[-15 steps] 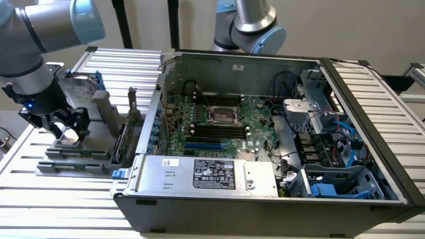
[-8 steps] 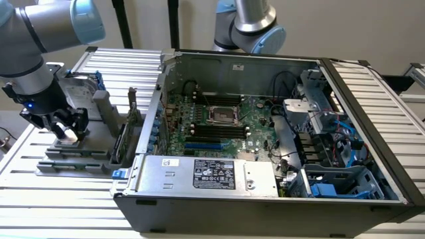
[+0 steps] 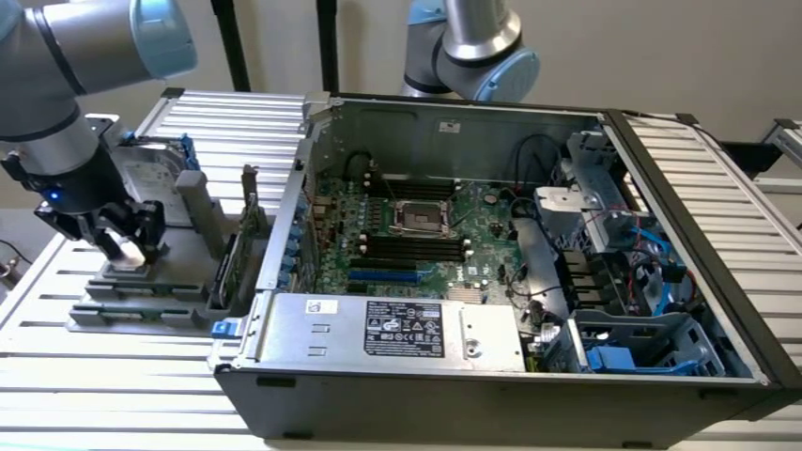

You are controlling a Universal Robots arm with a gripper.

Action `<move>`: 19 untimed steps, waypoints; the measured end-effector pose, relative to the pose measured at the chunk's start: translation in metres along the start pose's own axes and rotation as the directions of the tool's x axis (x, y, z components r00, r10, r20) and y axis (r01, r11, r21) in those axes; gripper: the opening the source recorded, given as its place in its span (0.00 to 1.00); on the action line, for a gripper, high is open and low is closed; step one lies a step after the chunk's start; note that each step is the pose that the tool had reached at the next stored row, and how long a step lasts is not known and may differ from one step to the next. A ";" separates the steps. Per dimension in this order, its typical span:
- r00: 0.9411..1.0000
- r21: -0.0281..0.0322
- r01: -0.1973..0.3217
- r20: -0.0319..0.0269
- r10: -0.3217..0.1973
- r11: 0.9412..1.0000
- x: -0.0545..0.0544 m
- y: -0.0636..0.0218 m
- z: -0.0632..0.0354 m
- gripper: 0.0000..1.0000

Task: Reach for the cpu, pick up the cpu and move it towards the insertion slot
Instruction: 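Pick up the cpu and move it towards the insertion slot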

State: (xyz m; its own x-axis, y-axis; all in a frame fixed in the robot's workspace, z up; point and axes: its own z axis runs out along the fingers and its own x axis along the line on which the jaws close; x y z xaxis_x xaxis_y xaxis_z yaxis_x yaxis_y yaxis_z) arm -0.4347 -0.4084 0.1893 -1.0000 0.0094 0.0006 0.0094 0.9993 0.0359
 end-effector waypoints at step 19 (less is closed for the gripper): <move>1.000 0.000 0.000 0.000 0.000 1.000 -0.005 0.0028 -0.0775 0.55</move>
State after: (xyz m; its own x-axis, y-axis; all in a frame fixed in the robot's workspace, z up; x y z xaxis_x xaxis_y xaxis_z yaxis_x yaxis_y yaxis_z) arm -0.4297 -0.4085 0.2669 -1.0000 0.0093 0.0006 0.0093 0.9993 0.0360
